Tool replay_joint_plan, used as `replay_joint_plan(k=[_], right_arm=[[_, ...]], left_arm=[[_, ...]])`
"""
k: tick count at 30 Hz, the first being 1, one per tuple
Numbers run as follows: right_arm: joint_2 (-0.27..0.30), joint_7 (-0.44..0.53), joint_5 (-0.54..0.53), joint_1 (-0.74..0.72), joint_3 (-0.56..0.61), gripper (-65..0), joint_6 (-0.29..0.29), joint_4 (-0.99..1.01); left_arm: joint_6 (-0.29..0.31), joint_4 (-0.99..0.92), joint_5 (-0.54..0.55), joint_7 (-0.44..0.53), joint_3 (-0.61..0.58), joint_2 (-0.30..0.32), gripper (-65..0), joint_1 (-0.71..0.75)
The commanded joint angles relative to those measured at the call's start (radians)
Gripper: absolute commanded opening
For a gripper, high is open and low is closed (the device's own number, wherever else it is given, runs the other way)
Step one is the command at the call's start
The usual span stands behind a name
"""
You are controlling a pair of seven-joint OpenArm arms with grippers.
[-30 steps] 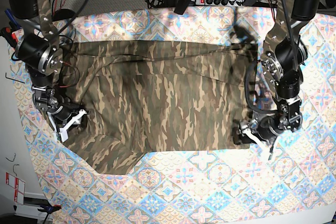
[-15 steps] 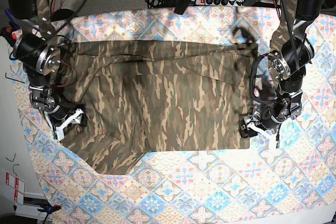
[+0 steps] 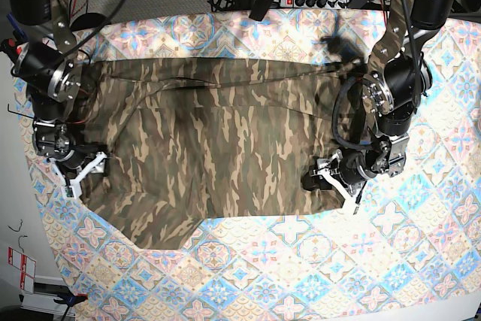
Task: Fold the T-shirt properly
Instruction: 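Grasp the shirt's side edges with both grippers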
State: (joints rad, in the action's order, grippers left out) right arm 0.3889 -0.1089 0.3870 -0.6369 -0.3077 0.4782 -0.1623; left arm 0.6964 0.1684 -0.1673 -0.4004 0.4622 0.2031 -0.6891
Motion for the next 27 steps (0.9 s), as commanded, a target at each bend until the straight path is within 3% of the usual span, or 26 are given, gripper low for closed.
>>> replay_joint_plan(k=[1,4,6,9,14,19,24,27], right_arm=[[0.031,-0.004,-0.01,-0.007,-0.025,-26.3,-0.014,-0.027],[0.069,-0.005,-0.058,-0.007,-0.176,-26.1,-0.048,-0.072],[0.086,-0.004,-0.039,-0.007,-0.25,-26.0,-0.063,-0.072],[0.092,-0.008,0.023,-0.007,-0.25,-23.2,-0.066,-0.072],[0.088,-0.002,0.096,-0.01,-0.255,-13.3,-0.066,-0.072],[0.088,-0.001,0.097,-0.013,-0.256,-13.1,-0.071,-0.07],[0.091,0.054,0.1,-0.007,-0.252,-13.0,-0.178,-0.067],[0.092,0.053,0.1,-0.005,-0.25,-13.0,-0.181,-0.038]], left_arm=[[0.002,0.004,-0.013,-0.035,-0.003,0.011,-34.6,-0.014],[0.002,0.003,-0.025,-0.062,-0.009,0.017,-35.3,-0.004],[0.002,0.009,-0.025,-0.101,-0.009,0.043,-40.6,0.019],[0.002,0.009,-0.025,-0.105,-0.009,0.068,-48.1,0.053],[0.002,0.01,-0.024,-0.105,-0.009,0.103,-48.4,0.088],[0.002,0.01,-0.024,-0.105,-0.009,0.132,-48.9,0.093],[0.002,0.01,-0.024,-0.105,-0.009,0.144,-49.0,0.093],[0.002,0.01,-0.024,-0.105,-0.009,0.152,-49.0,0.085]])
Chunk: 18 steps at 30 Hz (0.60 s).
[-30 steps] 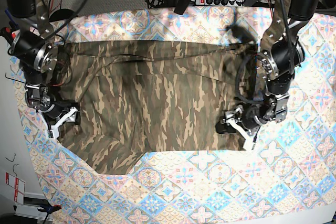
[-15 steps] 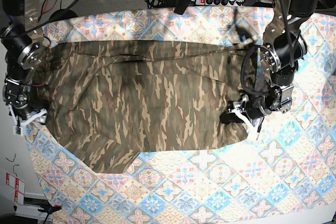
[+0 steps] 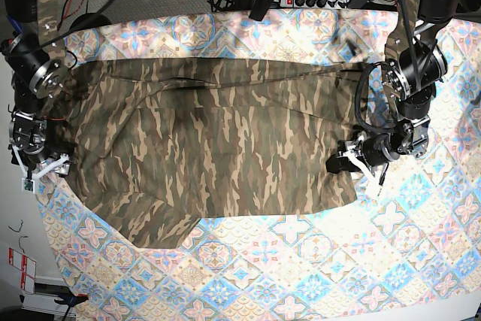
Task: Fold the T-shirt properly
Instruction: 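Grasp the shirt's side edges with both grippers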
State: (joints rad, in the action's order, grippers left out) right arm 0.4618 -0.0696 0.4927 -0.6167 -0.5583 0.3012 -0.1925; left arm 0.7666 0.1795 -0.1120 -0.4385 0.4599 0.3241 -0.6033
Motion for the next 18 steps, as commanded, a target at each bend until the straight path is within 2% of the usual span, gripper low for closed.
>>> replay_joint_plan(k=[1,11,15,18], right_arm=[[0.019,0.018,-0.004,-0.025,0.001,-13.0,-0.004,0.014],[0.004,0.018,-0.002,-0.025,0.002,-13.0,0.002,0.123],[-0.019,0.012,-0.006,-0.027,0.047,-14.2,0.12,0.127],[-0.042,0.012,-0.006,-0.033,0.068,-22.6,0.132,0.123]], left_arm=[[-0.068,-0.001,-0.079,-0.067,-0.006,0.031,-49.0,0.0],[-0.068,0.001,-0.147,-0.066,-0.006,0.03,-49.0,-0.039],[-0.068,0.001,-0.147,-0.066,-0.006,0.028,-49.0,-0.054],[-0.068,0.001,-0.147,-0.066,-0.006,0.017,-49.0,-0.083]])
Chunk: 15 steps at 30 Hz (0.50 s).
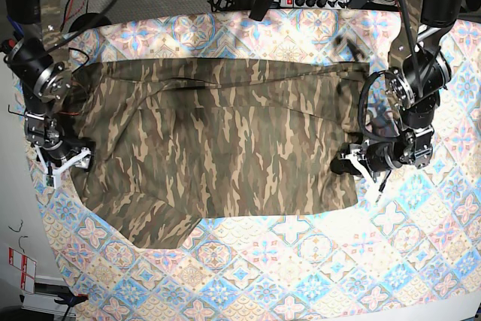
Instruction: Fold the T-shirt properly
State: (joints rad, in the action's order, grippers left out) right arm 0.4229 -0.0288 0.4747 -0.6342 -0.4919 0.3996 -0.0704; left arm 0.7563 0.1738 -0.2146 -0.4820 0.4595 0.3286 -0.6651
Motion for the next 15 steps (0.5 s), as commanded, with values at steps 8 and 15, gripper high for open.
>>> replay_joint_plan(k=[8,15], right_arm=[[-0.022,-0.029,0.012,-0.043,0.012,-48.9,0.034,0.001],[-0.019,-0.029,0.011,-0.042,0.008,-63.5,0.034,-0.045]], left_arm=[[-0.058,0.077,-0.173,-0.016,-0.006,-0.101,-53.0,-0.077],[-0.058,0.192,-0.196,-0.025,-0.006,-0.191,-56.4,-0.077]])
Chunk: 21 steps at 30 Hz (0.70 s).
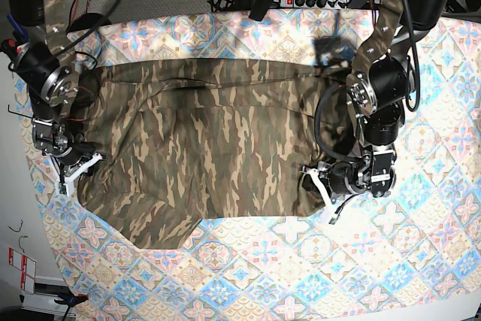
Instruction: Fold the T-shirt properly
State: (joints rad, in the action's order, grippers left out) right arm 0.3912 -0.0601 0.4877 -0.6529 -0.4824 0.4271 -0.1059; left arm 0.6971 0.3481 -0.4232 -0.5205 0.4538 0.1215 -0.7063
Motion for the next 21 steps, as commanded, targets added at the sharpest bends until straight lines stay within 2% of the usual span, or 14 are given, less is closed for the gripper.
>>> replay_joint_plan(k=[1,5,8,14,17,21], right_arm=[[0.013,0.003,-0.002,-0.021,-0.002,-63.8,0.006,-0.028],[0.019,0.003,-0.002,0.015,-0.003,-63.9,0.006,-0.088],[0.019,-0.001,-0.004,0.061,-0.003,-63.8,0.006,-0.168],[0.01,-0.113,-0.008,0.176,-0.048,-63.6,0.008,-0.435],[-0.025,-0.129,-0.005,0.235,-0.091,-63.6,0.009,-0.576],[-0.056,-0.205,-0.002,0.313,-0.083,-63.5,0.011,-0.745]], left_arm=[[0.001,0.018,0.014,0.013,0.0,0.013,-56.5,-0.037],[0.001,0.019,0.024,-0.022,0.006,0.02,-56.5,-0.037],[0.001,0.019,0.025,-0.025,0.006,0.054,-56.5,-0.034],[0.001,0.019,0.04,-0.025,0.035,0.094,-56.6,-0.032],[0.001,0.019,0.037,-0.03,0.056,0.103,-56.6,-0.034],[0.001,0.019,0.043,-0.074,0.055,0.114,-56.6,-0.032]])
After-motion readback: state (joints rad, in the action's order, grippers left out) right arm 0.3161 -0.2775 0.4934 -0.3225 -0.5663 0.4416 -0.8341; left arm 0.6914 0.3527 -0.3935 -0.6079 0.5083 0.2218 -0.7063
